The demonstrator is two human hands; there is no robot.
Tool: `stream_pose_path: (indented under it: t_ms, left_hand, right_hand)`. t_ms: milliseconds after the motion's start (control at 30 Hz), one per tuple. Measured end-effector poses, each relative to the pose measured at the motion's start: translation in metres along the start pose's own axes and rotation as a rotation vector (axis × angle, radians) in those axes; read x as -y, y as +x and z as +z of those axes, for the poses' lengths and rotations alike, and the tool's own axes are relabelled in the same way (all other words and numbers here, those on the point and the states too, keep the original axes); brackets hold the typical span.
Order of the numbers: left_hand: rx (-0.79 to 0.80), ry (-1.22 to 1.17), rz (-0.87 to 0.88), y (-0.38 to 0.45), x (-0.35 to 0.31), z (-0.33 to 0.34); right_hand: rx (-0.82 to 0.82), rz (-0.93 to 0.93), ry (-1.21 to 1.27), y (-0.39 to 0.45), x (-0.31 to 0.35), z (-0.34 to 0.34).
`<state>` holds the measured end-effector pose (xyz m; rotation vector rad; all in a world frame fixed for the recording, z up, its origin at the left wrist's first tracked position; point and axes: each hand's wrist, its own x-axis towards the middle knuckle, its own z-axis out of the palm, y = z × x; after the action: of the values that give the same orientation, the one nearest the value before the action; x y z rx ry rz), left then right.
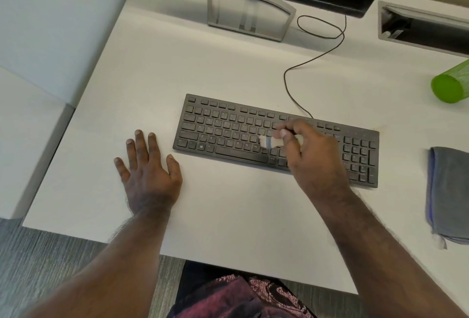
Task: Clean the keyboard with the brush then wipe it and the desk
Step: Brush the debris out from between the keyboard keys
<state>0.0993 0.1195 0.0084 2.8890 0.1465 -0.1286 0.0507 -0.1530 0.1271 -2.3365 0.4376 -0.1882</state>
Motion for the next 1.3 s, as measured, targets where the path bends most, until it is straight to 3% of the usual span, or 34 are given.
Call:
stream_pose_path:
  t_ms: [67, 167, 367, 467, 600, 800, 1000, 1200, 1300]
  left_hand:
    - [0.001, 0.004, 0.000, 0.000, 0.000, 0.000]
    - [0.003, 0.009, 0.001, 0.000, 0.001, 0.000]
    - [0.001, 0.008, 0.005, -0.001, 0.000, -0.001]
    - [-0.007, -0.002, 0.001, -0.001, -0.001, -0.001]
    - [-0.023, -0.010, 0.004, -0.001, -0.001, 0.000]
    - [-0.027, -0.015, 0.006, -0.001, 0.000, 0.000]
    - [-0.017, -0.011, 0.006, -0.001, 0.000, 0.000]
    - [-0.008, 0.001, 0.010, 0.000, 0.000, 0.000]
    - [-0.004, 0.006, 0.012, 0.000, 0.000, -0.001]
  right_hand:
    - [-0.036, 0.025, 0.017, 0.004, 0.001, -0.001]
    - [0.041, 0.035, -0.002, 0.006, 0.006, 0.007]
    - [0.216, -0.111, 0.028, 0.009, 0.034, 0.033]
    - [0.221, -0.147, 0.057, 0.011, 0.042, 0.042]
    - [0.130, -0.082, 0.022, 0.017, 0.040, 0.035]
    - [0.308, 0.022, -0.045, 0.009, 0.036, 0.023]
    - [0.184, -0.006, -0.028, 0.008, 0.035, 0.020]
    - [0.257, -0.045, 0.003, 0.003, 0.039, 0.028]
    - [0.175, -0.055, 0.025, 0.007, 0.039, 0.023]
